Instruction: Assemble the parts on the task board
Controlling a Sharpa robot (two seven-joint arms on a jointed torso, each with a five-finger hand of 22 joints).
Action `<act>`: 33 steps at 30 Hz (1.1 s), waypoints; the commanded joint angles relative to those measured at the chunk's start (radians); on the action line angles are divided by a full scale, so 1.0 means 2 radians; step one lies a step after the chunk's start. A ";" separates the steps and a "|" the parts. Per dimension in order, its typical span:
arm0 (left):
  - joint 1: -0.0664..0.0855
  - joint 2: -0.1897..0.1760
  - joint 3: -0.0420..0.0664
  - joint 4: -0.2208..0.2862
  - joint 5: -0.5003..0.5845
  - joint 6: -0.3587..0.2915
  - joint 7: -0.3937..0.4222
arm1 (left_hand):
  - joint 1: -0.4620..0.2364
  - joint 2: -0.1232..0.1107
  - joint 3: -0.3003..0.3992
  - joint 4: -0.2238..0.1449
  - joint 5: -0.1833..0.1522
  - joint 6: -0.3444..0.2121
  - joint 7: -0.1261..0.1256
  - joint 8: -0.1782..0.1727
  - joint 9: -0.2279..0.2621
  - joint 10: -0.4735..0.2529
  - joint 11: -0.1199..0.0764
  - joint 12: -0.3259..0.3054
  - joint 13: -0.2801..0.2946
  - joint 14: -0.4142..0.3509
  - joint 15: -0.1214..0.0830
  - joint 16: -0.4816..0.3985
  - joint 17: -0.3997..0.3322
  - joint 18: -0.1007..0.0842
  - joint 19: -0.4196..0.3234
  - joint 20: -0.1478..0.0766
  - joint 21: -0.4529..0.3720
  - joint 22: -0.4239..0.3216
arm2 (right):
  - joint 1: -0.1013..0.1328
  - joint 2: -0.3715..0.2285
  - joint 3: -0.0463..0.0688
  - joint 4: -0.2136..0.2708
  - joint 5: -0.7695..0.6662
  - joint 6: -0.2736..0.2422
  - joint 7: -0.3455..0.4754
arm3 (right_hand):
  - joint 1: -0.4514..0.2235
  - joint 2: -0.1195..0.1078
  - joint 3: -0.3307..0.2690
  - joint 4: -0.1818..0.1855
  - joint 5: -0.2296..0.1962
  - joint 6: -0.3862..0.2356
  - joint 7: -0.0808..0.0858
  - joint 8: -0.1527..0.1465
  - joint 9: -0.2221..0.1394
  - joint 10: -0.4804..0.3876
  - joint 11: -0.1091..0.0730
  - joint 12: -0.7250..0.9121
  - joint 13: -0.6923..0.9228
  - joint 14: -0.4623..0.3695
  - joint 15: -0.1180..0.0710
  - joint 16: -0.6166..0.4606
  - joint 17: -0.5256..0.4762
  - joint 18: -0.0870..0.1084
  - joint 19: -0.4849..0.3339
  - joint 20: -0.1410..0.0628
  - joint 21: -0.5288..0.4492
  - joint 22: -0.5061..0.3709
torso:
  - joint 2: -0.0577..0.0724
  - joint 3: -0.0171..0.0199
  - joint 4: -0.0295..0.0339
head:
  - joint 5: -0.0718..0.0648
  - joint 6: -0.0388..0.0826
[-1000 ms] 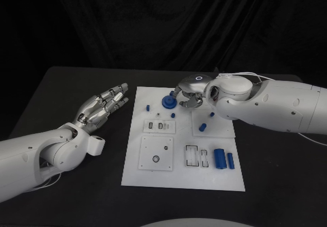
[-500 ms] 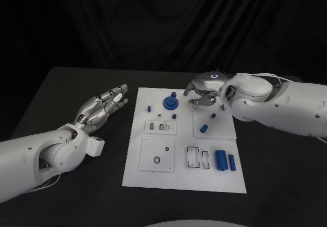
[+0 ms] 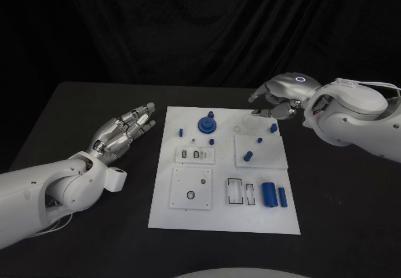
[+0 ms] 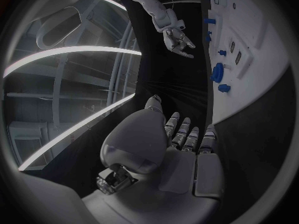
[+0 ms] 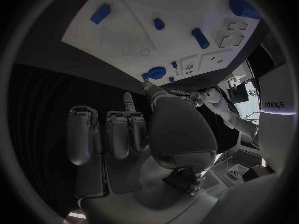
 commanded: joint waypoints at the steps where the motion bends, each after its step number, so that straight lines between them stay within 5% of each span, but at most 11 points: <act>1: 0.000 0.002 0.000 0.001 0.001 0.004 0.087 | 0.005 0.000 0.003 0.001 0.003 -0.002 0.001 0.000 0.001 0.000 0.005 0.003 0.000 -0.001 0.004 0.000 0.000 0.009 -0.001 0.004 0.003 0.000 | -0.003 -0.013 0.000 0.003 0.015 -0.008 -0.008 | -0.004 0.000 -0.002 0.002 -0.004 0.001 0.001 -0.002 -0.001 0.053 0.003 0.001 0.132 0.052 0.002 0.001 0.132 -0.002 0.024 0.002 0.002 0.101 | 0.000 -0.0005 0.0004 | -0.007 -0.002; 17: 0.000 0.003 0.000 -0.002 0.001 0.007 0.087 | 0.006 0.000 0.003 0.001 0.004 -0.002 0.001 0.000 0.001 0.000 0.005 0.003 0.000 -0.001 0.004 0.000 0.000 0.009 -0.001 0.004 0.003 0.000 | -0.034 -0.053 0.000 0.002 0.023 -0.050 -0.001 | 0.001 -0.006 -0.009 0.005 -0.003 0.000 0.006 -0.002 -0.002 0.053 0.006 0.001 0.132 0.052 0.003 0.001 0.132 -0.002 0.024 0.002 0.002 0.102 | 0.000 0.0005 0.0008 | -0.015 0.001; 24: -0.001 0.004 0.000 -0.003 0.001 0.008 0.088 | 0.007 0.000 0.003 0.001 0.004 -0.002 0.001 0.000 0.001 -0.001 0.005 0.003 0.000 -0.001 0.005 0.000 0.000 0.009 -0.001 0.004 0.003 0.000 | -0.040 -0.056 -0.001 -0.001 0.023 -0.055 0.000 | 0.002 -0.007 -0.011 0.007 -0.004 0.000 0.007 -0.002 -0.002 0.053 0.007 0.001 0.132 0.052 0.004 0.001 0.132 -0.001 0.024 0.003 0.001 0.101 | 0.000 0.0004 0.0028 | -0.021 0.002; 33: -0.001 0.003 0.000 -0.004 0.001 0.008 0.087 | 0.007 0.000 0.003 0.001 0.004 -0.002 0.001 0.000 0.001 -0.001 0.005 0.003 0.000 -0.001 0.005 0.000 0.000 0.009 -0.001 0.004 0.003 0.000 | -0.048 -0.058 -0.001 -0.006 0.023 -0.046 -0.006 | 0.006 -0.010 -0.017 0.013 -0.009 0.001 0.009 -0.001 -0.003 0.053 0.009 0.001 0.132 0.051 0.006 -0.002 0.128 0.000 0.022 0.005 -0.003 0.099 | -0.001 0.0002 0.0010 | -0.019 0.002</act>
